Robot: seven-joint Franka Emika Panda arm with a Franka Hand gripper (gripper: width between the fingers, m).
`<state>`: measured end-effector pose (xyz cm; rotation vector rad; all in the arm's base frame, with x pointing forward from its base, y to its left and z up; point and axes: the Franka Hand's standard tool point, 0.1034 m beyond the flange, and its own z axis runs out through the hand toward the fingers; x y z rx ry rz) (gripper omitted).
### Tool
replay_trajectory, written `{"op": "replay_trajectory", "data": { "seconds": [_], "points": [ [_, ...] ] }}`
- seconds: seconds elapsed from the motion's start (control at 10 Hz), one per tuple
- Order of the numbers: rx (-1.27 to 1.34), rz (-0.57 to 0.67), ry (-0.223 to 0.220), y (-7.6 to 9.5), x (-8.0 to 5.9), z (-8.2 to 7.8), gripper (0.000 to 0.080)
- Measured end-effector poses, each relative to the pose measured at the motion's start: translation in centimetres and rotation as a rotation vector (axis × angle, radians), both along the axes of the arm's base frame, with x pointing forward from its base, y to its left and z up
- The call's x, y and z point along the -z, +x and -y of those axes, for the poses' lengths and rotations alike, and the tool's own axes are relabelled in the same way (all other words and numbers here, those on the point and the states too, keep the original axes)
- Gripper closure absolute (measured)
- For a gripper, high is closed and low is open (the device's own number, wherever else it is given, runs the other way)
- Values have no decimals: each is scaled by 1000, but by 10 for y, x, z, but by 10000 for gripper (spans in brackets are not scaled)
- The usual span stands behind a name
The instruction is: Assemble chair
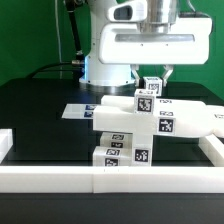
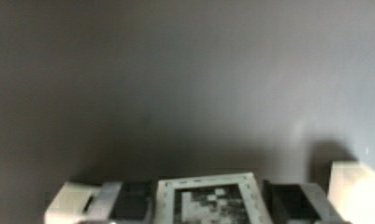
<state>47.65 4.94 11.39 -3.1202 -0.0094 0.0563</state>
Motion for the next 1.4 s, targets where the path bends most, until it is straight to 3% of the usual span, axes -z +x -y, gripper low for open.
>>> {"op": "replay_trajectory", "data": {
  "seconds": [0.1, 0.4, 0.7, 1.4],
  "points": [
    [-5, -4, -2, 14, -10, 0, 515],
    [-23, 4, -7, 13, -6, 3, 515],
    [-45, 15, -5, 48, -25, 8, 515],
    [-47, 17, -15, 54, -22, 15, 515]
  ]
}}
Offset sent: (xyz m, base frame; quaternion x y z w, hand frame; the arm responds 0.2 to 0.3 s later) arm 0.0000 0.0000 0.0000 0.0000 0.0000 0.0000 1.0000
